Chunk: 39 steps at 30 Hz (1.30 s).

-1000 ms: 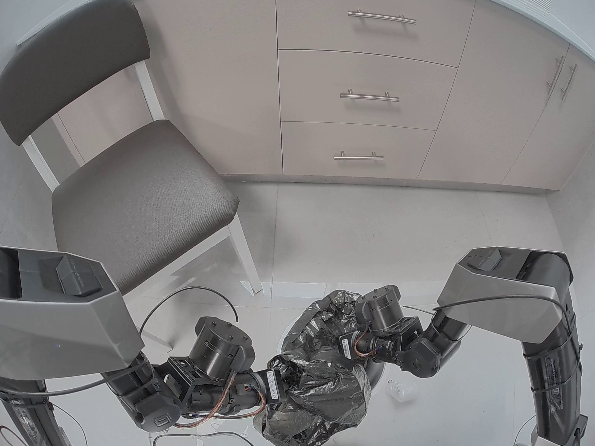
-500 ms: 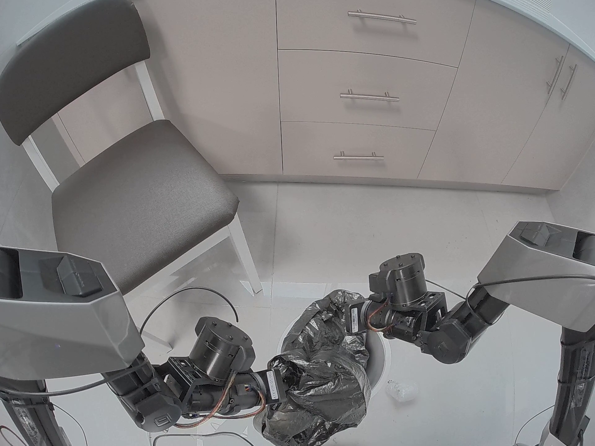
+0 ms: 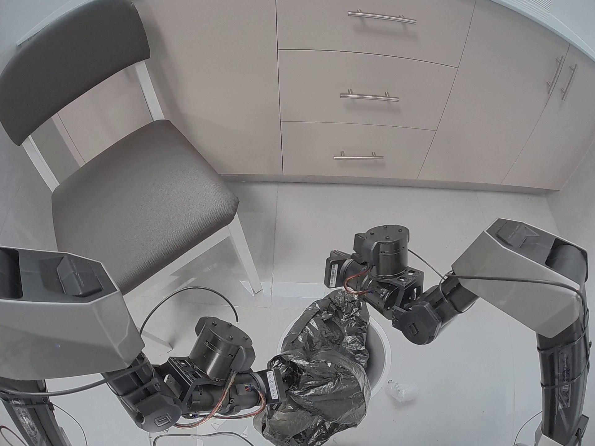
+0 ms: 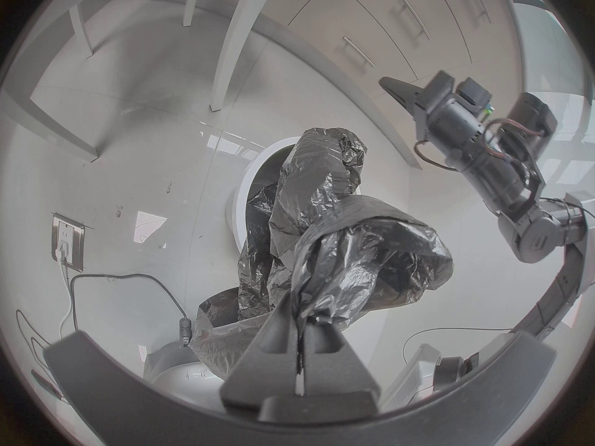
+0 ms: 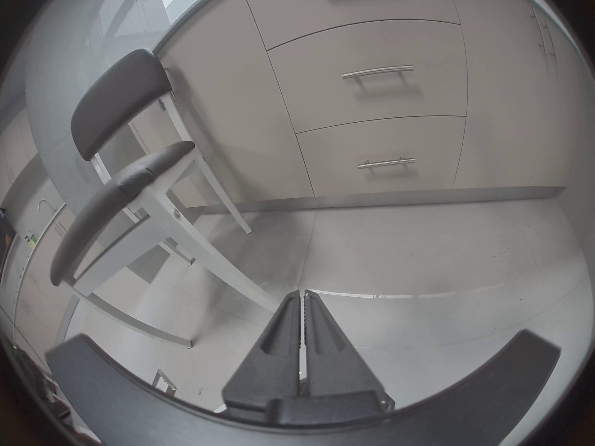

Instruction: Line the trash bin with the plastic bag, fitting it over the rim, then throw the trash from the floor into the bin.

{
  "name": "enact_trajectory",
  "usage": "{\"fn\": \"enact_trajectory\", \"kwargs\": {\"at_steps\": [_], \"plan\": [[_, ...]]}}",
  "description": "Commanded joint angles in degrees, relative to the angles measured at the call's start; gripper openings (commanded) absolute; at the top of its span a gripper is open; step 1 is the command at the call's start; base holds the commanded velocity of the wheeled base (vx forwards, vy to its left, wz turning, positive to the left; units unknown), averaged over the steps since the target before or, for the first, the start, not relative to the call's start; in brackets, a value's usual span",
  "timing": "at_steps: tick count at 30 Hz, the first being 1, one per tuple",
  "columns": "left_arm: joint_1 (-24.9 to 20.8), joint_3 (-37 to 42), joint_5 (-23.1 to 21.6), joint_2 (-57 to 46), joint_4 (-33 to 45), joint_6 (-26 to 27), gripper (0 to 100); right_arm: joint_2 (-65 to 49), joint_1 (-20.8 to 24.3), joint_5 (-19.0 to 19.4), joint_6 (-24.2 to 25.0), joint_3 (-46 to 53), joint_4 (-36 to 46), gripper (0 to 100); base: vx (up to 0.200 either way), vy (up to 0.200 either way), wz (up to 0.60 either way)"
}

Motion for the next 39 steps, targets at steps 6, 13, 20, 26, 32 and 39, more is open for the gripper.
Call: {"fn": "enact_trajectory", "kwargs": {"at_steps": [6, 13, 20, 26, 32, 39], "plan": [[0.0, 0.0, 0.0, 0.0, 0.0, 0.0, 0, 9.0, -1.2, -1.1, -2.4, -8.4, 2.8, 0, 0.000, 0.000, 0.00], [0.0, 0.0, 0.0, 0.1, 0.0, 0.0, 0, 9.9, -1.8, -1.1, -3.5, -8.0, 3.7, 0, 0.000, 0.000, 0.00], [0.0, 0.0, 0.0, 0.1, 0.0, 0.0, 0, 10.8, -2.1, -1.1, -3.6, -6.6, 3.7, 0, 0.000, 0.000, 0.00], [-0.5, -0.1, 1.9, 0.8, -0.1, 0.0, 0, 10.3, -2.2, -1.1, -3.9, -3.0, 3.7, 0, 0.000, 0.000, 0.00], [-0.5, 0.3, 1.9, 0.8, -1.3, 0.0, 0, 5.1, -1.4, -0.8, -3.9, 6.6, 2.9, 0, 0.000, 0.000, 0.00], [-0.5, 0.4, 1.9, 0.9, -1.3, 0.0, 0, 1.7, -0.7, -0.8, -3.6, 13.1, 2.7, 0, 0.000, 0.000, 0.00]]}}
